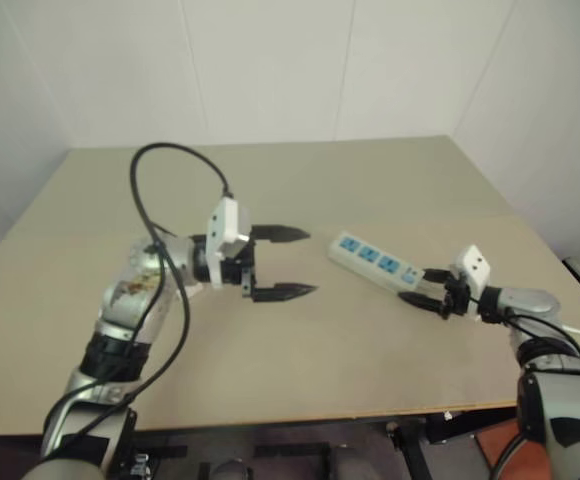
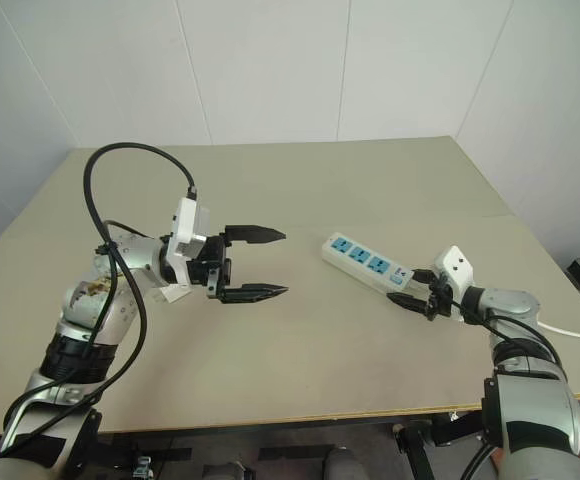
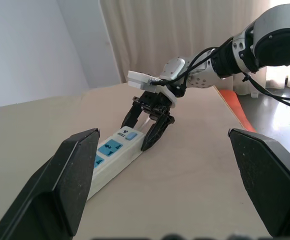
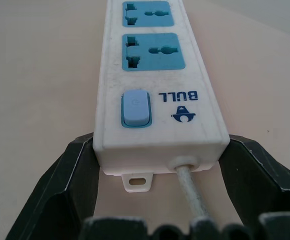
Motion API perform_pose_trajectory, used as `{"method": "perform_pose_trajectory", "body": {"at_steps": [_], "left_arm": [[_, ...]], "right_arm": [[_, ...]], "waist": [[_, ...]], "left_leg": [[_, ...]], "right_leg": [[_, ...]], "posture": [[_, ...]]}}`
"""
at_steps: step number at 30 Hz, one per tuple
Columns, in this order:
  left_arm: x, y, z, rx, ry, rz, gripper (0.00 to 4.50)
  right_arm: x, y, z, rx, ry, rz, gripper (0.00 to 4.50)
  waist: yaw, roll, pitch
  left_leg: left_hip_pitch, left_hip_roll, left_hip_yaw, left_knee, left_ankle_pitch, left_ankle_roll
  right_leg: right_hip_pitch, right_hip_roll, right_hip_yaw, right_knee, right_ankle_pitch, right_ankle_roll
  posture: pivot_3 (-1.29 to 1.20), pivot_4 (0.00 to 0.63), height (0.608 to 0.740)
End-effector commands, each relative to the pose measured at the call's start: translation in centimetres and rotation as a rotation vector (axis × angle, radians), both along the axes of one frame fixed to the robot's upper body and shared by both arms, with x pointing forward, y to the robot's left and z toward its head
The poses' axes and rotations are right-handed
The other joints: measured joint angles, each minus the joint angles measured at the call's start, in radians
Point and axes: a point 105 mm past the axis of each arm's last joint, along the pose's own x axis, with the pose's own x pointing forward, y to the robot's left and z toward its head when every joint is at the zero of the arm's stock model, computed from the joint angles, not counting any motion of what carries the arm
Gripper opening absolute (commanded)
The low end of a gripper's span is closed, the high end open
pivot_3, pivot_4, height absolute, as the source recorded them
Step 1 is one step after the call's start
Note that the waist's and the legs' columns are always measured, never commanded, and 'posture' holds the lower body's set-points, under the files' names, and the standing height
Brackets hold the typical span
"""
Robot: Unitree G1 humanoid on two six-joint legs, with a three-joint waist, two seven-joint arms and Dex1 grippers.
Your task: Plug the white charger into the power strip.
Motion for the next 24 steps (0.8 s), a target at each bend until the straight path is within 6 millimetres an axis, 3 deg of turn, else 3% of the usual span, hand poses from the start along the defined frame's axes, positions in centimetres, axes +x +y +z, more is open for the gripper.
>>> {"method": "perform_pose_trajectory", "body": {"at_steps": [1, 11, 20, 22, 24], "left_arm": [[-0.7, 0.8, 0.6, -0.014, -0.018, 0.015, 4.50], [-0.4, 4.2, -1.4, 0.063, 0.092, 0.200, 4.50], [-1.0, 5.0, -2.4, 0.078, 0.121, 0.253, 4.50], [-0.9, 5.0, -2.5, 0.084, 0.118, 0.254, 4.50], [-0.8, 4.9, -2.6, 0.089, 0.116, 0.260, 4.50]], "right_arm": [[-0.1, 1.4, 2.0, 0.036, -0.115, 0.097, 3.41], [-2.9, 5.2, 0.9, 0.020, -0.164, 0.345, 3.41], [-4.3, 7.5, -0.8, 0.017, -0.129, 0.421, 3.41], [-4.4, 7.8, -1.2, -0.028, -0.118, 0.439, 4.13], [-4.5, 8.0, -1.4, -0.039, -0.100, 0.455, 4.44]], "waist": [[0.000, 0.000, 0.000], [0.005, 0.001, 0.000], [0.005, 0.001, 0.000], [0.005, 0.001, 0.000], [0.005, 0.001, 0.000]], "left_leg": [[0.000, 0.000, 0.000, 0.000, 0.000, 0.000], [0.000, 0.000, -0.001, 0.000, 0.000, 0.000], [0.001, 0.000, -0.001, 0.000, 0.000, 0.000], [0.001, 0.000, -0.001, 0.000, 0.000, 0.000], [0.001, 0.000, -0.001, 0.000, 0.000, 0.000]], "right_leg": [[0.000, 0.000, 0.000, 0.000, 0.000, 0.000], [0.000, 0.000, 0.000, 0.001, 0.000, 0.000], [0.000, 0.000, 0.000, 0.001, 0.000, 0.000], [0.000, 0.000, -0.001, 0.001, 0.000, 0.000], [0.000, 0.000, -0.001, 0.001, 0.000, 0.000]], "posture": [[0.00, 0.150, 0.740], [0.00, 0.150, 0.740], [0.00, 0.150, 0.740], [0.00, 0.150, 0.740], [0.00, 0.150, 0.740]]}}
